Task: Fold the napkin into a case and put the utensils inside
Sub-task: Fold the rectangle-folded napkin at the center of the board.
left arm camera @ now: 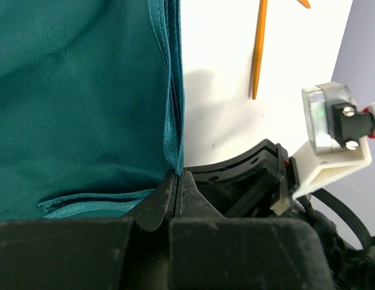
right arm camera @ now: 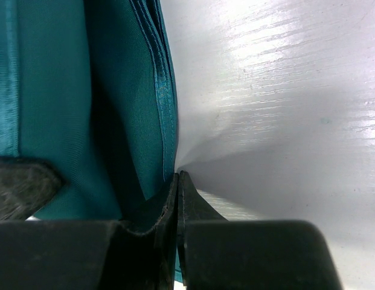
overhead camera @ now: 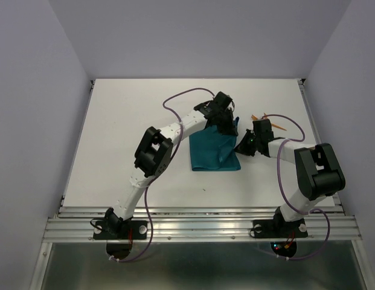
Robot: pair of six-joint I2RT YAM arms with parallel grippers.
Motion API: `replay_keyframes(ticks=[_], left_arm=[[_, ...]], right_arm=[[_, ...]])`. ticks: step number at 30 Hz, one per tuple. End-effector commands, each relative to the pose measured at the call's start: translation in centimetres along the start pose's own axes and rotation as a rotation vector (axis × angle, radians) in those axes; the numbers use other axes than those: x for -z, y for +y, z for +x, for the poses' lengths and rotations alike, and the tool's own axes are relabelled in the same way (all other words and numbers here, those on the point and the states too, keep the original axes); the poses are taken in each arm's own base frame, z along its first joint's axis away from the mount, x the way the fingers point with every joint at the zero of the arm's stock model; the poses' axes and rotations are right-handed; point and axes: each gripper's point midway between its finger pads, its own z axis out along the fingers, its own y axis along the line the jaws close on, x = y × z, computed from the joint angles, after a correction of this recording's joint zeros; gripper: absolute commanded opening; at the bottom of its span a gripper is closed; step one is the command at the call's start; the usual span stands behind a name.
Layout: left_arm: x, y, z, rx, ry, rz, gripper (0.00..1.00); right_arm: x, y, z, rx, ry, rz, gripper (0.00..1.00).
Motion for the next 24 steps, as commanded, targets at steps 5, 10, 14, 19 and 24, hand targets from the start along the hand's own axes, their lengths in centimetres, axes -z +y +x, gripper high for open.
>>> replay_keyframes(ticks=[5, 10, 14, 19, 24], left_arm=[[1.0, -2.9, -0.1, -0.036, 0.008, 0.087, 0.18], [2.4, -2.9, -0.1, -0.079, -0.007, 0.073, 0.45], [4.9, -3.7, -0.5, -0.130, -0.037, 0.070, 0.49], [7.2, -2.0, -1.5, -0.147, -0.086, 0.019, 0.49], [9.1, 3.1, -2.0, -0.092, -0.109, -0.032, 0.47]], right_arm=[[-0.3, -1.9, 0.7, -0.013, 0.016, 0.078, 0.06], [0.5, -3.5, -0.2, 0.029, -0.031, 0.172, 0.09], [2.0, -4.9, -1.6, 0.062, -0.092, 0.255, 0.12], [4.2, -5.8, -2.6, 0.083, -0.138, 0.316, 0.13], [6.1, -4.6, -3.5, 0.093, -0.172, 0.292, 0.16]])
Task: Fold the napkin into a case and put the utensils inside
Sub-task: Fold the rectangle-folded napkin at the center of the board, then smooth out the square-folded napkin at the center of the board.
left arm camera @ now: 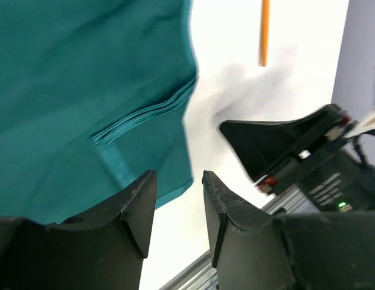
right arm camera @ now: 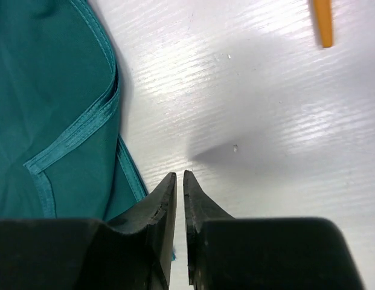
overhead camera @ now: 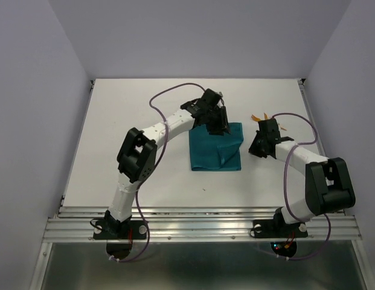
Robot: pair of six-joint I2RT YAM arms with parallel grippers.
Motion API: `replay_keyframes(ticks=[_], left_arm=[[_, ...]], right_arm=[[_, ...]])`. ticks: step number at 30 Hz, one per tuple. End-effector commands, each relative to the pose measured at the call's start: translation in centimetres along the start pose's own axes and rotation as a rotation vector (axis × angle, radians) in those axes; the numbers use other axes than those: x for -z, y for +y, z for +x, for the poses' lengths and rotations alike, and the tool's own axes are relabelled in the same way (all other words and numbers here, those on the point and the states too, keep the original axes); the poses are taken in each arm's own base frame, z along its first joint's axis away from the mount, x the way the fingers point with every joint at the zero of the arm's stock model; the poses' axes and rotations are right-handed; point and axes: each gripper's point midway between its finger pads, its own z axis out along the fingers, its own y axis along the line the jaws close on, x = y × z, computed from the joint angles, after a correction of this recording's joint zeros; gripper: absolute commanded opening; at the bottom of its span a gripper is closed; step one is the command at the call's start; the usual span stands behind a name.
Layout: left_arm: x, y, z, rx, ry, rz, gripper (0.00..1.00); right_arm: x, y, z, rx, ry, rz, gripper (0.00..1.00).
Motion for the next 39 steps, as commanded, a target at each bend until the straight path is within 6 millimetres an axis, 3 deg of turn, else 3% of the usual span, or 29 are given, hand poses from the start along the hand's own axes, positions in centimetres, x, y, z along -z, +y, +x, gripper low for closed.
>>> replay_keyframes(ticks=[1, 5, 8, 9, 17, 21, 24, 28, 37, 39], left_arm=[[4.3, 2.8, -2.6, 0.015, -0.097, -0.002, 0.46], [4.2, 6.4, -1.8, 0.051, -0.089, -0.037, 0.45], [3.2, 8.2, 0.1, 0.059, -0.032, -0.048, 0.44], [2.8, 8.9, 0.9, 0.063, -0.011, -0.057, 0.44], [1.1, 12.3, 4.4, 0.110, 0.059, -0.091, 0.41], [0.6, 14.0, 6.0, 0.120, 0.096, -0.124, 0.40], [0.4, 14.6, 6.6, 0.122, 0.110, -0.137, 0.40], [0.3, 15.3, 6.9, 0.129, 0.116, -0.152, 0.39], [0.0, 16.8, 7.8, 0.161, 0.137, -0.173, 0.39], [0.0, 17.0, 7.9, 0.173, 0.138, -0.172, 0.39]], right_arm=[[2.1, 0.3, -1.7, 0.031, -0.044, -0.010, 0.16], [3.0, 3.3, -2.4, 0.048, -0.035, -0.114, 0.17], [3.2, 6.8, -2.4, 0.108, -0.028, -0.168, 0.20], [3.6, 8.8, -2.4, 0.143, -0.028, -0.201, 0.21], [2.2, 16.3, 0.0, 0.238, 0.054, -0.328, 0.22], [0.2, 17.6, 0.7, 0.238, 0.104, -0.350, 0.21], [-1.6, 17.6, 1.9, 0.239, 0.154, -0.341, 0.21], [-3.0, 16.0, 3.2, 0.242, 0.182, -0.284, 0.21], [-1.3, 11.6, 4.1, 0.261, 0.162, -0.173, 0.22], [-1.3, 9.8, 4.8, 0.267, 0.167, -0.114, 0.22]])
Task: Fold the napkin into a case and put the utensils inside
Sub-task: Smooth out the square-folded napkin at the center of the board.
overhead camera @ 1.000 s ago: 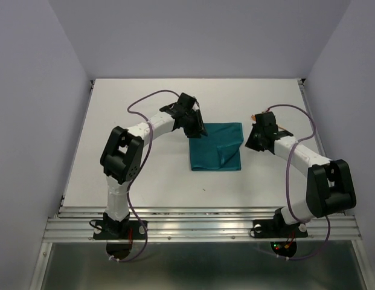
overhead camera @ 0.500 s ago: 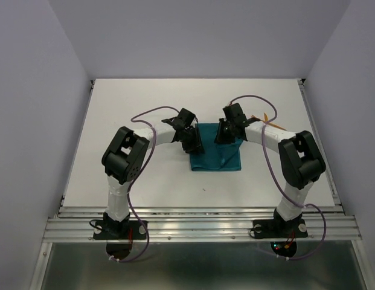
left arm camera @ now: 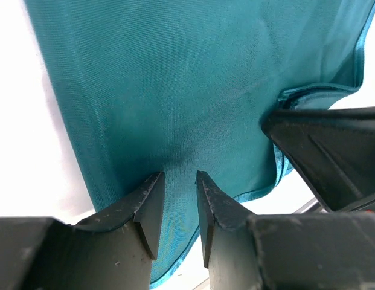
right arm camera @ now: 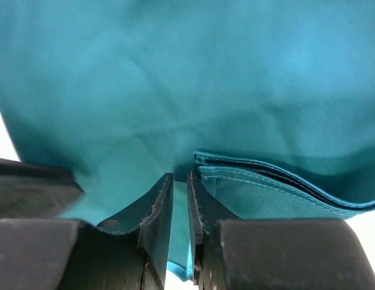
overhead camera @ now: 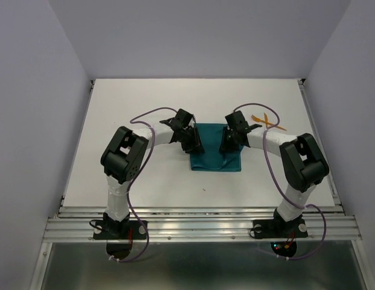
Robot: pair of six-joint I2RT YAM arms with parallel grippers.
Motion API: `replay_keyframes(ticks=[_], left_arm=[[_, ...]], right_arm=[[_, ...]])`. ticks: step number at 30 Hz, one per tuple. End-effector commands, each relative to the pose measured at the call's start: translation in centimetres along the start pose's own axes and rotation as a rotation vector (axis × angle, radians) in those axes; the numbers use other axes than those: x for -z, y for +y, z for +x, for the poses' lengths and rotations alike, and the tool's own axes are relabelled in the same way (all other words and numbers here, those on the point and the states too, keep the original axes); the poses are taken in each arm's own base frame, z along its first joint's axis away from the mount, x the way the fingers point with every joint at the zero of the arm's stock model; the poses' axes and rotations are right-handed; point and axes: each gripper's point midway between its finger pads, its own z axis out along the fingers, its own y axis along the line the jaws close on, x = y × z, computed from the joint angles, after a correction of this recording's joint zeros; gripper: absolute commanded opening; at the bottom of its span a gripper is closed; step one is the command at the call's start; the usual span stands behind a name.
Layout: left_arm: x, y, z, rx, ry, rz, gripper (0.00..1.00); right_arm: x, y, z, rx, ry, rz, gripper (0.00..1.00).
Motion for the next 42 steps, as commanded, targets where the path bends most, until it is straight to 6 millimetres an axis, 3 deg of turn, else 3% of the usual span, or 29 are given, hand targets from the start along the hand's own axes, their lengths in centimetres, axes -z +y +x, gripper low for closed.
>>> replay_keyframes(ticks=[1, 7, 11, 17, 21, 28, 36, 39, 42], left_arm=[[-1.0, 3.5, 1.6, 0.033, 0.038, -0.084, 0.39], [-0.8, 3.9, 1.4, 0.054, 0.027, -0.082, 0.39], [-0.5, 3.5, 1.2, 0.043, 0.019, -0.072, 0.39], [2.6, 1.5, -0.3, -0.046, -0.048, -0.063, 0.39], [4.2, 0.6, 0.0, -0.136, -0.050, -0.062, 0.39], [5.2, 2.3, 2.7, -0.148, -0.014, -0.080, 0.38], [3.9, 3.5, 4.8, -0.153, 0.051, -0.057, 0.32], [3.3, 4.8, 5.5, -0.137, 0.075, -0.094, 0.30], [3.9, 4.8, 5.3, -0.141, 0.059, -0.105, 0.29]], right_arm=[[2.0, -2.6, 0.8, 0.011, -0.019, 0.104, 0.22], [4.9, -5.2, 3.6, -0.029, 0.003, 0.173, 0.22], [7.1, -5.8, 4.4, -0.065, -0.008, 0.186, 0.22], [10.2, -4.7, 1.1, -0.101, -0.163, 0.150, 0.21], [9.1, -4.2, 0.2, -0.095, -0.159, 0.159, 0.21], [6.7, -4.0, -0.4, -0.080, -0.151, 0.165, 0.21], [4.6, -5.5, 3.3, -0.100, -0.064, 0.175, 0.21], [4.2, -5.8, 4.1, -0.109, -0.046, 0.172, 0.20], [4.6, -5.9, 4.0, -0.107, -0.054, 0.179, 0.20]])
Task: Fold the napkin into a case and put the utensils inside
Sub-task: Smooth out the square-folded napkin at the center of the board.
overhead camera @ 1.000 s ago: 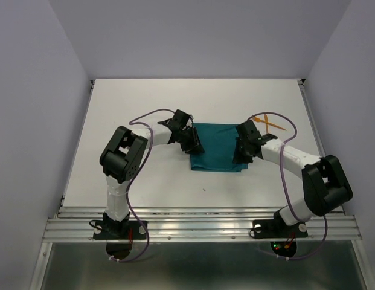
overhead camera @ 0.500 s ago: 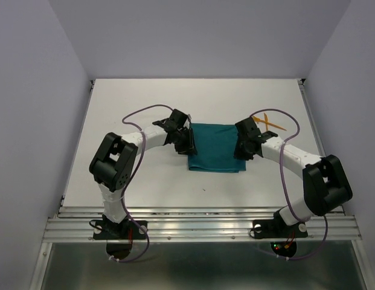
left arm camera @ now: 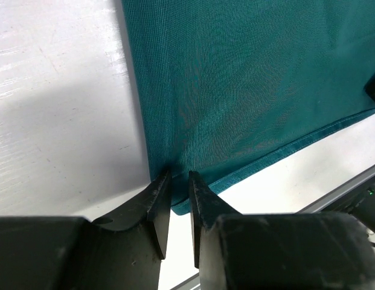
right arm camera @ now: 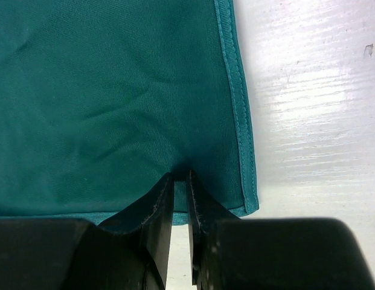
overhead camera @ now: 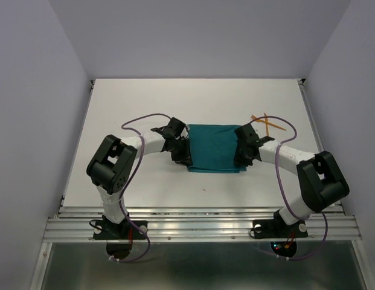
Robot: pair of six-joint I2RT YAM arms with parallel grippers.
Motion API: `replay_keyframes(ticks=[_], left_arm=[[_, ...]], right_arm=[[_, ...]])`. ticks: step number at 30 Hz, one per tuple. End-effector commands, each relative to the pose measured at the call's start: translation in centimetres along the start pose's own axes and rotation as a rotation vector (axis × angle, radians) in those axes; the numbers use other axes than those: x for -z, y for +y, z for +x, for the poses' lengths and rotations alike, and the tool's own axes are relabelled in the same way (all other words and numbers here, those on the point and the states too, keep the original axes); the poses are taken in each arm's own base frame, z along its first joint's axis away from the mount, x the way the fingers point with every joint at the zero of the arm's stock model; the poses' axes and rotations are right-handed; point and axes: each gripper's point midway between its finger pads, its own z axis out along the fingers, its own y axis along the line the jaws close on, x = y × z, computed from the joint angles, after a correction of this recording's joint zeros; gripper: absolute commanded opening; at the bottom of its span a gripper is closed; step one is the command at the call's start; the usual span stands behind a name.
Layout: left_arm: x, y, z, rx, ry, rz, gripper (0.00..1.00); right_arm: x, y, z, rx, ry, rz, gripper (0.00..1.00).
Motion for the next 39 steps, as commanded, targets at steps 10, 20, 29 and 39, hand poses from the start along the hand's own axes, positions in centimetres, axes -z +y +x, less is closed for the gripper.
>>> replay_keyframes(ticks=[10, 20, 29, 39], left_arm=[[3.9, -4.4, -1.1, -0.134, -0.075, 0.064, 0.29], [0.7, -2.3, 2.3, -0.097, 0.039, 0.077, 0.26], [0.2, -1.2, 2.7, -0.109, 0.061, 0.027, 0.22], [4.0, -3.5, -2.0, -0.150, -0.080, 0.001, 0.23]], right_arm=[[2.9, 0.2, -3.3, -0.009, -0.134, -0.002, 0.21], [1.3, -0.8, -0.2, -0.034, -0.059, -0.006, 0.21], [2.6, -1.1, -1.6, -0.036, -0.137, -0.004, 0.18], [4.3, -0.7, -5.5, -0.024, -0.256, 0.033, 0.18]])
